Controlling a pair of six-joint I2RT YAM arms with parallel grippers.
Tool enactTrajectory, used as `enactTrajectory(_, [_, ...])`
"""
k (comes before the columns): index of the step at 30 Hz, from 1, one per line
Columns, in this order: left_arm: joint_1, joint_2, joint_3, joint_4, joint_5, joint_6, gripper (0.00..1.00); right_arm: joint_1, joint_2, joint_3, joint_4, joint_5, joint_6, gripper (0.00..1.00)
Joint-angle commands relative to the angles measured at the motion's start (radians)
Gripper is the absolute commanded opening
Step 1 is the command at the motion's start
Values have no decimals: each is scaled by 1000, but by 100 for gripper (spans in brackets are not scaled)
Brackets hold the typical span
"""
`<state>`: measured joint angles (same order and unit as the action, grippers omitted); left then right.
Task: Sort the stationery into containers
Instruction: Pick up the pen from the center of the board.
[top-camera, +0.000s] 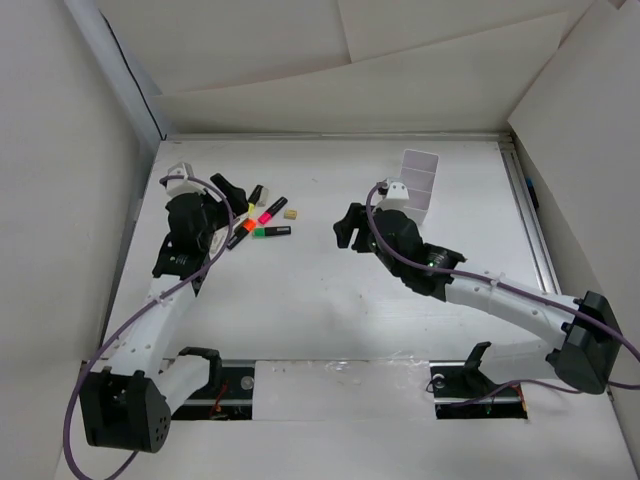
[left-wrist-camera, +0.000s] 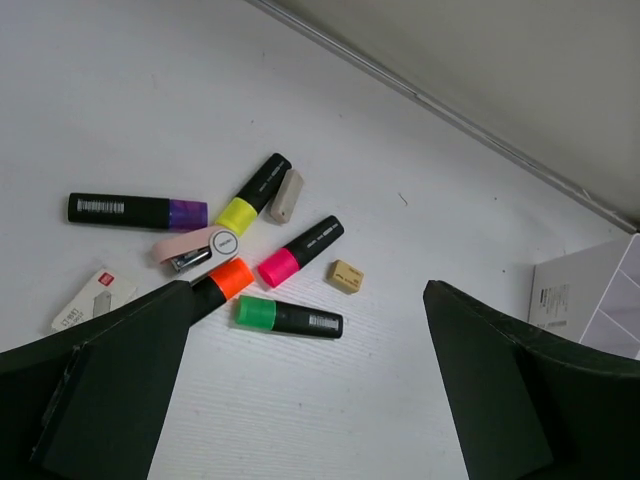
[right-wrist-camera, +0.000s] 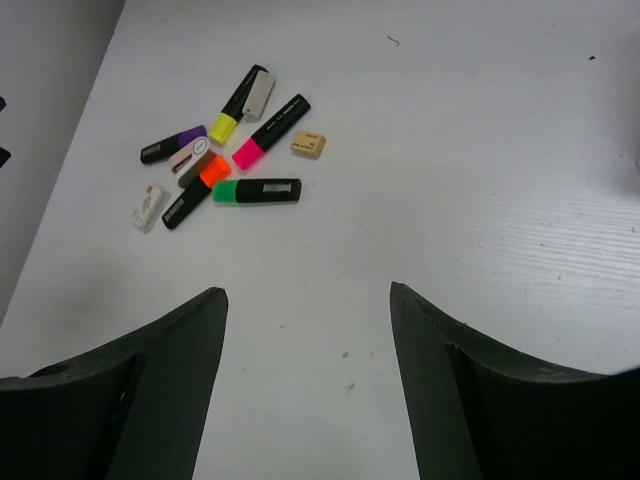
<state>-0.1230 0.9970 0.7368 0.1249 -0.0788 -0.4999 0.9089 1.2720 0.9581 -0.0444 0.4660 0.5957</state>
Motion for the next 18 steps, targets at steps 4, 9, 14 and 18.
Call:
enactTrajectory(4, [2, -63, -14, -11, -28, -54, 100, -7, 6, 1, 44, 3, 6, 72])
enactTrajectory(9, [2, -122, -92, -1, 22, -66, 100, -7, 15, 1, 44, 3, 6, 72])
enactTrajectory(14, [2, -167, -169, 51, 45, -57, 100, -7, 15, 10, 44, -7, 6, 29])
enactTrajectory(18, [2, -189, -223, 133, 73, -34, 100, -7, 15, 10, 44, -7, 6, 0])
